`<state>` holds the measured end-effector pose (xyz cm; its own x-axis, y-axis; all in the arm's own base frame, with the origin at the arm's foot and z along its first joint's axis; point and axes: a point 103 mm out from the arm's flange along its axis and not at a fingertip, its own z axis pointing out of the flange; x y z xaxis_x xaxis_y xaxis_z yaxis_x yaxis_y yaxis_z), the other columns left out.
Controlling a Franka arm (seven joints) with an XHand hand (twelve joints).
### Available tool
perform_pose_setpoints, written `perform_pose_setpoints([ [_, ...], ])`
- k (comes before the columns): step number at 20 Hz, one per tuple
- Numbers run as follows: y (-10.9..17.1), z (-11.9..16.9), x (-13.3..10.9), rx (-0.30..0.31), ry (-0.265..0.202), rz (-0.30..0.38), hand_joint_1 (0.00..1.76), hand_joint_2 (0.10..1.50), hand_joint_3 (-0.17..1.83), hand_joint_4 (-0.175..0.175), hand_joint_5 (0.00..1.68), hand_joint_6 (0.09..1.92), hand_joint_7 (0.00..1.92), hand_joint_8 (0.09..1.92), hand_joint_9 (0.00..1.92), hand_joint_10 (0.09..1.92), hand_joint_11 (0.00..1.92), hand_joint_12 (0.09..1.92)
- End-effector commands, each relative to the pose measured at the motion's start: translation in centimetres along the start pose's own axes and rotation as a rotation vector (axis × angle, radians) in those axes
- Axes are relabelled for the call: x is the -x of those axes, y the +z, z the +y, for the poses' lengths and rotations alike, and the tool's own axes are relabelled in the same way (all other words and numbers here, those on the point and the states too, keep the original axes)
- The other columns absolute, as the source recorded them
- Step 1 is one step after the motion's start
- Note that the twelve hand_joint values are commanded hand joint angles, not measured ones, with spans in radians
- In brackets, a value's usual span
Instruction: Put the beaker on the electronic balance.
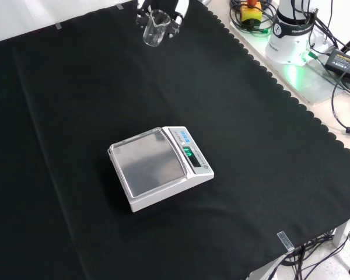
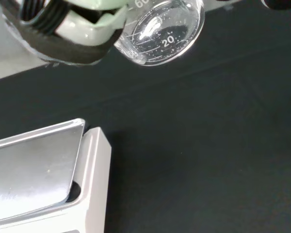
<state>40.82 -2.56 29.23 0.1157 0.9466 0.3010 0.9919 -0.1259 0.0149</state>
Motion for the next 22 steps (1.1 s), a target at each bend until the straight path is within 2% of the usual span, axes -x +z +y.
perform_pose_setpoints([
  [1,-0.2,4.1,1.2,-0.164,-0.134,0.020,1.12,0.69,0.61,0.156,1.26,0.68,1.62,0.32,1.72,0.13,1.15,1.02],
  [5,0.2,6.0,1.5,-0.177,-0.174,0.022,1.12,0.69,0.61,0.157,1.26,0.68,1.62,0.32,1.72,0.13,1.15,1.02],
  [8,1.1,7.6,0.6,-0.198,-0.197,0.016,1.12,0.68,0.63,0.160,1.26,0.68,1.62,0.31,1.72,0.12,1.15,1.02],
  [15,4.2,12.3,-3.7,-0.225,-0.204,0.010,1.12,0.67,0.64,0.164,1.26,0.68,1.63,0.30,1.73,0.12,1.15,1.02],
  [20,6.3,16.1,-7.6,-0.243,-0.219,0.087,1.12,0.67,0.64,0.164,1.26,0.68,1.63,0.30,1.73,0.12,1.15,1.02],
  [22,7.0,17.3,-8.8,-0.227,-0.235,0.100,1.12,0.67,0.65,0.165,1.26,0.68,1.63,0.30,1.73,0.12,1.15,1.02],
])
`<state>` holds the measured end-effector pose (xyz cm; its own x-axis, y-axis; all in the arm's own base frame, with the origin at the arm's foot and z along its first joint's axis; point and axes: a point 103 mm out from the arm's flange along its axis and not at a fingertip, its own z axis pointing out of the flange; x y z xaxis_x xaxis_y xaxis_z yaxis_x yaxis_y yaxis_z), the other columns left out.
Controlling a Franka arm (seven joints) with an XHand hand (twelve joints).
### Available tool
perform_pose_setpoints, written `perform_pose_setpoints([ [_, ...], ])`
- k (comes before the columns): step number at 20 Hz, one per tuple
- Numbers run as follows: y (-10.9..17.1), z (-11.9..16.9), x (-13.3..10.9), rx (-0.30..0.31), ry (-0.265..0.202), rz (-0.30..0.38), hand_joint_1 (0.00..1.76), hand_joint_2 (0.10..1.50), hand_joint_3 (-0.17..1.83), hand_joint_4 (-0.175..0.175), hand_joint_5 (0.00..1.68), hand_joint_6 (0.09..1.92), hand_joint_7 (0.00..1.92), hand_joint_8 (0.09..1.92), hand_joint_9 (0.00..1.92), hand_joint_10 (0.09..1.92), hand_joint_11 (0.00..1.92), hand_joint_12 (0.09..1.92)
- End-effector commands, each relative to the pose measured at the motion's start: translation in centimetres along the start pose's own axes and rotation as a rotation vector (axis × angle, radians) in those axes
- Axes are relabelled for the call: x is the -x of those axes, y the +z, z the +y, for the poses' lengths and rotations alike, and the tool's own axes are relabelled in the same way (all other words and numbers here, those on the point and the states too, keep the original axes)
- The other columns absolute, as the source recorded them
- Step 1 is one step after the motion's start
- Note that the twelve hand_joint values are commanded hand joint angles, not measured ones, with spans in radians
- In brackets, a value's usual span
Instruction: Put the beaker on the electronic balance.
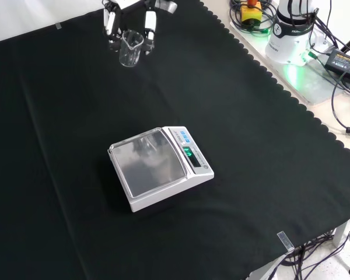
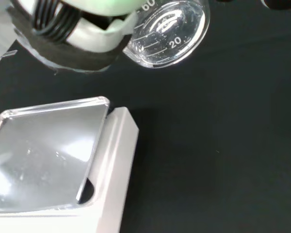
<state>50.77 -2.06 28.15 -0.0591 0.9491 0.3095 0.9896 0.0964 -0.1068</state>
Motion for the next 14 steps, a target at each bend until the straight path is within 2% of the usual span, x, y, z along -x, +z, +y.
perform_pose_setpoints([
  [1,3.9,10.1,-6.5,-0.021,-0.077,0.092,1.12,0.67,0.65,0.165,1.26,0.68,1.63,0.30,1.73,0.12,1.15,1.02],
  [4,4.3,11.8,-7.6,-0.021,-0.098,0.066,1.12,0.67,0.65,0.165,1.26,0.68,1.64,0.30,1.73,0.11,1.15,1.02],
  [8,5.0,14.0,-9.0,-0.057,-0.113,0.040,1.12,0.67,0.65,0.165,1.26,0.68,1.64,0.29,1.72,0.11,1.15,1.02],
  [14,6.4,15.2,-9.8,-0.077,-0.121,0.061,1.12,0.67,0.65,0.165,1.27,0.68,1.64,0.29,1.72,0.11,1.15,1.02],
])
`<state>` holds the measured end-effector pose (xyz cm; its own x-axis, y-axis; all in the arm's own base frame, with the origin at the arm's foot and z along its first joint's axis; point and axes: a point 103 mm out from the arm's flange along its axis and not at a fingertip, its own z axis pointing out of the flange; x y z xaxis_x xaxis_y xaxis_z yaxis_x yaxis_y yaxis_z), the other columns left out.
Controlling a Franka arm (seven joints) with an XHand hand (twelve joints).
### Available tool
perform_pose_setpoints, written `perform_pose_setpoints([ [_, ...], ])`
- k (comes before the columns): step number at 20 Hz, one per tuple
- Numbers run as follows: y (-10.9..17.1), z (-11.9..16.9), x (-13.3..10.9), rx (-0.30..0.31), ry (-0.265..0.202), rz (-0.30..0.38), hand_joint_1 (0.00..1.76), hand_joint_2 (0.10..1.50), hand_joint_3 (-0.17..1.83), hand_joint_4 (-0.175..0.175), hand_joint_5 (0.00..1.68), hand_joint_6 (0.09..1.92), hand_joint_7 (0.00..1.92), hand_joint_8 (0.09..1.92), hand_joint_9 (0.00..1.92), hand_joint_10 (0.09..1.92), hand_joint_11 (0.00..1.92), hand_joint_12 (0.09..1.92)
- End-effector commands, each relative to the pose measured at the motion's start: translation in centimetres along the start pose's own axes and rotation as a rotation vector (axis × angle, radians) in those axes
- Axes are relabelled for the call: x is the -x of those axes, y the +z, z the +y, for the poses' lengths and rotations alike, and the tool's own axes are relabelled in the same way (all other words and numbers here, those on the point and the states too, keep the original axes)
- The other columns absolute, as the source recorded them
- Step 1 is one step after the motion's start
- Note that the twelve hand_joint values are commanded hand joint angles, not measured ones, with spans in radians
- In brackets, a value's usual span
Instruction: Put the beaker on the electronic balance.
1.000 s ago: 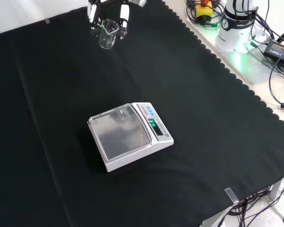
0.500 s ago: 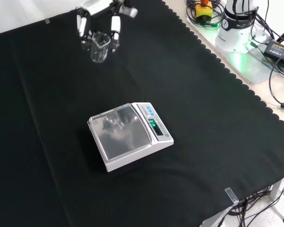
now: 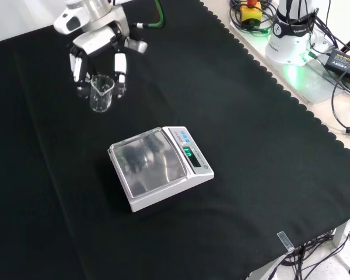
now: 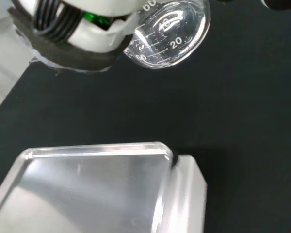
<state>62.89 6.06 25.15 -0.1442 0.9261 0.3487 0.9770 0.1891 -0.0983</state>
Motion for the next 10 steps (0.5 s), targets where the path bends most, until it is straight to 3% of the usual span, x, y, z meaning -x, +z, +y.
perform_pose_setpoints([
  [1,3.2,2.7,-3.5,-0.058,-0.030,0.038,1.12,0.67,0.65,0.165,1.27,0.68,1.64,0.29,1.72,0.11,1.15,1.02],
  [6,5.2,3.4,-3.5,-0.122,-0.048,0.104,1.12,0.67,0.65,0.165,1.27,0.68,1.64,0.29,1.72,0.11,1.15,1.02],
  [10,6.1,3.4,-2.7,-0.186,-0.035,0.130,1.12,0.66,0.65,0.166,1.27,0.68,1.64,0.29,1.72,0.11,1.15,1.02],
])
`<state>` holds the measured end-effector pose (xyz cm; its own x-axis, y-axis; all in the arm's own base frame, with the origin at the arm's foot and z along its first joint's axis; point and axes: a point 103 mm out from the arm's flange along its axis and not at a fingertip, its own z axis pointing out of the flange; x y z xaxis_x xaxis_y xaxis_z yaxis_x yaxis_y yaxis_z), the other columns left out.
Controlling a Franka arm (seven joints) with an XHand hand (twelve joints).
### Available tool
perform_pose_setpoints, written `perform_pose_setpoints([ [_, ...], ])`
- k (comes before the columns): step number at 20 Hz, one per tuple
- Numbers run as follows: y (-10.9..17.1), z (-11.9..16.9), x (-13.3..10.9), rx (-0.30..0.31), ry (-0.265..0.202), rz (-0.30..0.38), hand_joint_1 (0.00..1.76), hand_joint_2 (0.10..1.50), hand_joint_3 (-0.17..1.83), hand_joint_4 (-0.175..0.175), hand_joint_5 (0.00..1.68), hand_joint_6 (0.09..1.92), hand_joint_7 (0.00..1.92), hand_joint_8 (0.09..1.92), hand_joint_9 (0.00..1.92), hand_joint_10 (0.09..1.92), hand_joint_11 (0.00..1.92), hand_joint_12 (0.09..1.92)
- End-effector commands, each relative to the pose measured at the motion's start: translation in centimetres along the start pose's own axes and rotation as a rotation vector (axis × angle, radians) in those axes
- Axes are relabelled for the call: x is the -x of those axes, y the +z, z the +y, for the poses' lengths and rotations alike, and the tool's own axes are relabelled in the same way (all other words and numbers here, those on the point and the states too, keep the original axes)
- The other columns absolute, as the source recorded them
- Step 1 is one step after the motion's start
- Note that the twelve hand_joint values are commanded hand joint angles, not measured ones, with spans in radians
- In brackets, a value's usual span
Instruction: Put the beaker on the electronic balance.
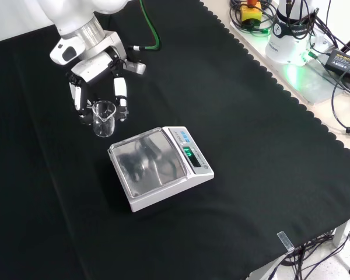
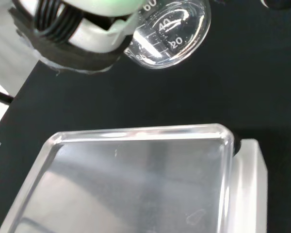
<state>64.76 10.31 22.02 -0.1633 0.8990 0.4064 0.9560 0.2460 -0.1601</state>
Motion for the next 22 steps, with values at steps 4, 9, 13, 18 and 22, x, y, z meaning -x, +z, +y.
perform_pose_setpoints([
  [4,2.6,0.5,0.4,-0.133,0.001,0.087,1.12,0.66,0.66,0.167,1.27,0.68,1.64,0.29,1.72,0.10,1.15,1.02],
  [9,3.9,0.4,0.3,-0.177,0.001,0.073,1.12,0.66,0.66,0.167,1.27,0.68,1.64,0.28,1.72,0.10,1.15,1.02],
  [13,5.2,0.3,0.0,-0.198,-0.004,0.069,1.12,0.66,0.66,0.168,1.27,0.68,1.64,0.28,1.72,0.10,1.14,1.03],
  [18,6.8,0.1,-0.6,-0.204,0.008,0.066,1.12,0.66,0.66,0.169,1.27,0.68,1.64,0.28,1.72,0.10,1.14,1.03],
  [22,7.5,-0.6,-1.3,-0.181,0.057,0.051,1.12,0.66,0.66,0.169,1.27,0.68,1.64,0.28,1.71,0.10,1.14,1.03],
])
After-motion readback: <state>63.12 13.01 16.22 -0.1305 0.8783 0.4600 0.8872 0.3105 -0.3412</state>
